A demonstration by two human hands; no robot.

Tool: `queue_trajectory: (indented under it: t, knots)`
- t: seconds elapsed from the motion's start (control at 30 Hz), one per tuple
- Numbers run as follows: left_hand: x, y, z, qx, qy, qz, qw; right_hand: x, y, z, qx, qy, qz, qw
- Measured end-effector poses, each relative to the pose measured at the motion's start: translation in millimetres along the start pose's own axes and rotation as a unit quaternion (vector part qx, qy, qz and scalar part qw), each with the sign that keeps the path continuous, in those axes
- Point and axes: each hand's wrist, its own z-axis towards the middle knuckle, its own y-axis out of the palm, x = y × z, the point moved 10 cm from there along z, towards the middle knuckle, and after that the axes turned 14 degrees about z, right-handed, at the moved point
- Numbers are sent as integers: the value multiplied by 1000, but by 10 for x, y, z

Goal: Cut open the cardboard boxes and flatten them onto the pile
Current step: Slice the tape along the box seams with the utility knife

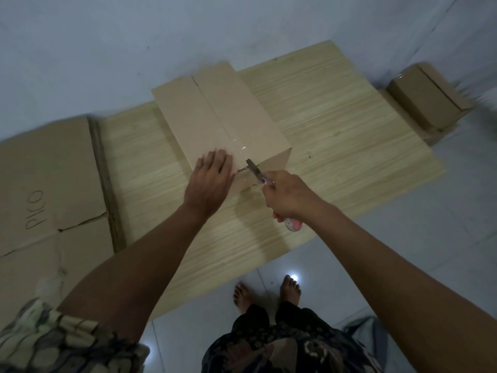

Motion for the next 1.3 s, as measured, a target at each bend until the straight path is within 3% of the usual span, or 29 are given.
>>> queue_trajectory:
  t: [0.13,0.37,0.57,0.83,1.03,1.3]
  knots:
    - [-4,-14,-28,8,-7,-13,1000,35,45,-30,-1,-8,13,1000]
    - [-67,10,-18,9,-15,-6,1000,-97,84,39,26,-7,-69,997]
    - [-84,-2,-76,50,-13,5,999,-132,24,75,-42,35,-37,998]
    - [-166,-36,-113,100,-36,-34,994,-148,-2,-1,22,-4,-52,998]
    - [-152,0,-97,87,-31,-26,995,-274,-44,63,-26,37,-56,997]
    - [-395,-186,5,95,-62,-109,988,-399,-89,74,-59,76,-86,992]
